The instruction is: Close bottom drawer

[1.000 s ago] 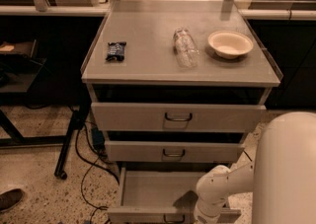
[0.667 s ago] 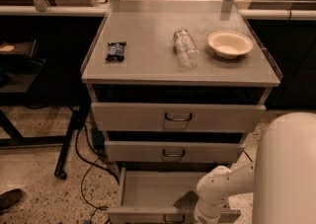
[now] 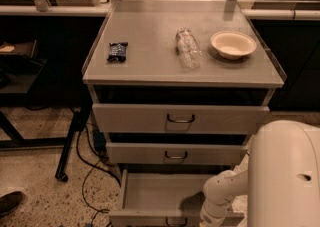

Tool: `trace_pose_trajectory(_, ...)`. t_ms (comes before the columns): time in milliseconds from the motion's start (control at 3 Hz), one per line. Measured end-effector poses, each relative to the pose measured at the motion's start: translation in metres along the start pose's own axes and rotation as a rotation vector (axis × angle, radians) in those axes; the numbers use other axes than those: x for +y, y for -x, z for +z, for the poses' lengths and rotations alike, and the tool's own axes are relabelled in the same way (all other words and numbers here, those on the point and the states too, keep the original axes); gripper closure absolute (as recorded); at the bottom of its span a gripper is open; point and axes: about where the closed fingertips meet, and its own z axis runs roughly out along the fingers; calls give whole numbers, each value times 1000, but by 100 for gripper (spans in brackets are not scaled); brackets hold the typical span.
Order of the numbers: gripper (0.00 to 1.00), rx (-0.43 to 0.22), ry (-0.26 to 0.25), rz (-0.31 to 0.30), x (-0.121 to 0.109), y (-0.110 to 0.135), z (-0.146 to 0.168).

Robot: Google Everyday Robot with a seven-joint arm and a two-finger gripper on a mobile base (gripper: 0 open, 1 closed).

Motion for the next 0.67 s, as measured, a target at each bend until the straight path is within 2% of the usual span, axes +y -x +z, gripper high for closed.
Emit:
trace_pose_trajectory(333,100,-25,3,61,-30,1,20)
trace_pose_trajectory(667,100,-25,3,61,-30,1,20)
